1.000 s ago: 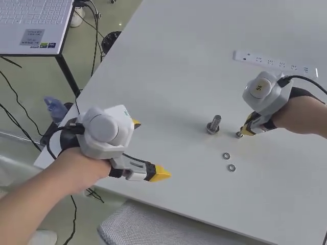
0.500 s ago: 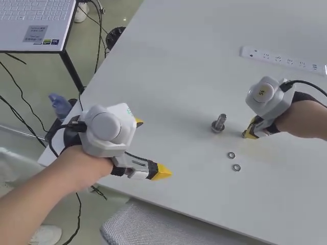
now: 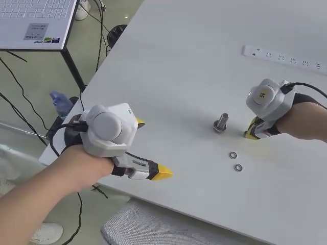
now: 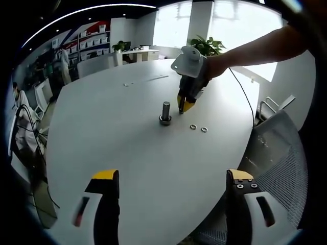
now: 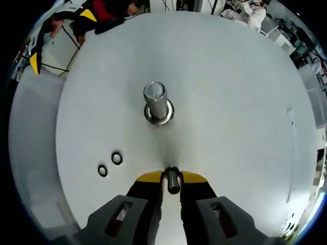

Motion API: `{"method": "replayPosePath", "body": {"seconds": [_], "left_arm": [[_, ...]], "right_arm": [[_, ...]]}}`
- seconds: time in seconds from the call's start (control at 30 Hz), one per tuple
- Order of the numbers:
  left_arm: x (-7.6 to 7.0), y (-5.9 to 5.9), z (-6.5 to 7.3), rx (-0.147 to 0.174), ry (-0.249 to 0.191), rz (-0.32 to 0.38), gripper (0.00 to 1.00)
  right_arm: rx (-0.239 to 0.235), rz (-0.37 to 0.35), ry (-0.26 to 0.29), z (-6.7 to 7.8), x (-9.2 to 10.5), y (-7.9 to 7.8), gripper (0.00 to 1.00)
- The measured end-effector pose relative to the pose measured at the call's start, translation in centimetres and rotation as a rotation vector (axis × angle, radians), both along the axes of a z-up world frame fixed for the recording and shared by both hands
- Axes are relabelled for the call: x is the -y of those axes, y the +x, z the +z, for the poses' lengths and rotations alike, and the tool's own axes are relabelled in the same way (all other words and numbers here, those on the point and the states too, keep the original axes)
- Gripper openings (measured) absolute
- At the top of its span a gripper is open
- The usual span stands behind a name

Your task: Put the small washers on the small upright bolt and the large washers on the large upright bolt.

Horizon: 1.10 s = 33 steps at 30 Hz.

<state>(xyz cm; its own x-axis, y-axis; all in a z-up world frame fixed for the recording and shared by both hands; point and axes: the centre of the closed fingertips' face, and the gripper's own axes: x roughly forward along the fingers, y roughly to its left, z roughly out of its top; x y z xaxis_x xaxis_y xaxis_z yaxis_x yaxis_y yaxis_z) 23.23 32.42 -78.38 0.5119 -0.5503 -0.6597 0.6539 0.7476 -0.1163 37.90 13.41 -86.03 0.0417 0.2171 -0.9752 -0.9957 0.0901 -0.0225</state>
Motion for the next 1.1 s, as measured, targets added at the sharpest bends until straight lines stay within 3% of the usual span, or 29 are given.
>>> {"method": "replayPosePath", "body": {"seconds": [0.27,0.43,0.57,0.77,1.1], "left_arm": [[0.3,0.0,-0.1,-0.007,-0.002,-0.007,0.85],[0.0,0.2,0.1,0.005,-0.004,0.0,0.86],[-0.2,0.3,0.1,0.009,-0.008,0.008,0.86],[-0.4,0.1,0.0,0.006,-0.005,0.008,0.86],[0.1,0.0,0.3,0.012,-0.005,-0.001,0.86]], "right_arm": [[-0.008,0.001,0.002,0.0,0.0,0.0,0.13],[-0.009,-0.003,0.001,0.0,0.0,0.1,0.14],[-0.023,-0.008,0.001,-0.2,0.0,0.0,0.24],[-0.022,0.005,0.005,-0.1,-0.1,-0.1,0.26],[-0.015,0.003,0.017,1.0,-0.4,0.0,0.26]]}}
